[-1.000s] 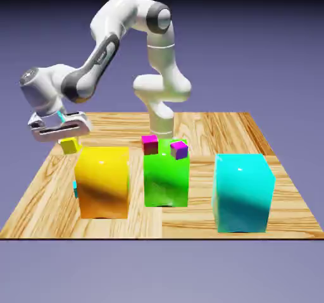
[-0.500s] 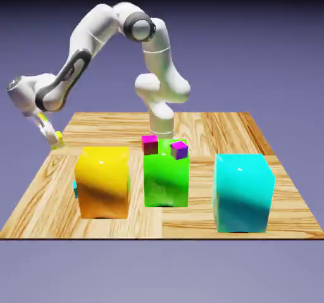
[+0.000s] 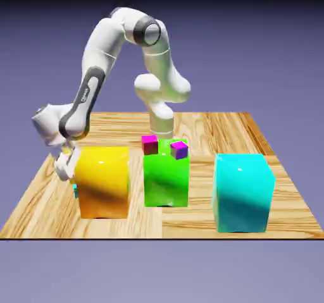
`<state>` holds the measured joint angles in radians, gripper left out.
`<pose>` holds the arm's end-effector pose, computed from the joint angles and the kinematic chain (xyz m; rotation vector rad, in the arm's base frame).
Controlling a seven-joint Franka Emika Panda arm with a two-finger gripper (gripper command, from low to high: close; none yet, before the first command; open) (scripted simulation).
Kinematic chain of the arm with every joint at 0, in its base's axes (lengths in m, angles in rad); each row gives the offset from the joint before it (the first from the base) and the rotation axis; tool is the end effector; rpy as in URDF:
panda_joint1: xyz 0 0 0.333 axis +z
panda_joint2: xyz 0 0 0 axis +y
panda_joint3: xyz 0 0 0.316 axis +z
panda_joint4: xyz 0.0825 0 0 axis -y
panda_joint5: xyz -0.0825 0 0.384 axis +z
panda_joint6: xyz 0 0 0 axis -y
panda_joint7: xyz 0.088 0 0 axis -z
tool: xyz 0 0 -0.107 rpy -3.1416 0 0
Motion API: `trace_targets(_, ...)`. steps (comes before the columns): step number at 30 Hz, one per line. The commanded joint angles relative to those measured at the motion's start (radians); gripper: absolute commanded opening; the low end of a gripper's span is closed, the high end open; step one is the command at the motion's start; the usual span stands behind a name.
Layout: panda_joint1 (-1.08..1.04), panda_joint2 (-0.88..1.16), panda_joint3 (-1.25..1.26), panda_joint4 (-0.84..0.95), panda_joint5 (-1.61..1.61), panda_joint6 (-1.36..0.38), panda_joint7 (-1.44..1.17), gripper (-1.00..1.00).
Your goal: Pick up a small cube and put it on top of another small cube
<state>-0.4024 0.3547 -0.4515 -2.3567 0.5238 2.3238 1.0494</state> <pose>0.3065 -0.3581 0.1707 -1.1745 2.7304 0.4895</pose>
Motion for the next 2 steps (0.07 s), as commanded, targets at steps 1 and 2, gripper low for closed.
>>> trace_targets(1, 0.007, -0.036, -0.020, 0.010, -0.036, -0.038, 0.025, 1.00)
trace_targets(2, 0.014, -0.072, -0.040, 0.019, -0.072, -0.075, 0.050, 1.00)
